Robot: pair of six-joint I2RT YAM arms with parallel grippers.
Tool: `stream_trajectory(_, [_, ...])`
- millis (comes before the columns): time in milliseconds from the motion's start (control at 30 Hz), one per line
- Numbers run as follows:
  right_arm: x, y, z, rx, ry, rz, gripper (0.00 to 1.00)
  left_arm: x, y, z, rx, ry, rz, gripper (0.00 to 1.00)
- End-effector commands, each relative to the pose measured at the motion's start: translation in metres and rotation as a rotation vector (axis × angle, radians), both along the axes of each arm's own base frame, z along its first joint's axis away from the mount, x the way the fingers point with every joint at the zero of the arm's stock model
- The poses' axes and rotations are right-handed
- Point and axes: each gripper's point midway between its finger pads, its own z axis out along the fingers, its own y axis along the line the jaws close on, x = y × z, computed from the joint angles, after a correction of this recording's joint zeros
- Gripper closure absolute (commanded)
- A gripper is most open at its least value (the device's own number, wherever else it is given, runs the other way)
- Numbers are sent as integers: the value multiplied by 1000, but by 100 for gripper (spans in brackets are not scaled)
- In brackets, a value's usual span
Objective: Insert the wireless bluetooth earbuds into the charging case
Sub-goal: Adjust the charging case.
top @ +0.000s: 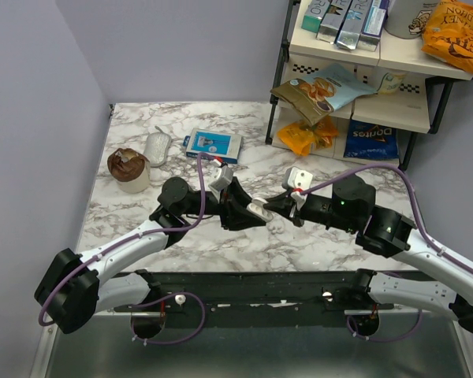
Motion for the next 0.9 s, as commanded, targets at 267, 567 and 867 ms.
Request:
stream_trajectory(267, [-7,6,5,27,5,30,99,4,3,9,-78,-106,65,100])
stream_trajectory(567, [-4,1,21,87,42,-27,55,13,8,-3,-101,-190,192,100])
stream_trajectory(867, [16,-23,48,210,84,-222,37,30,17,-10,-105,-163,355,100])
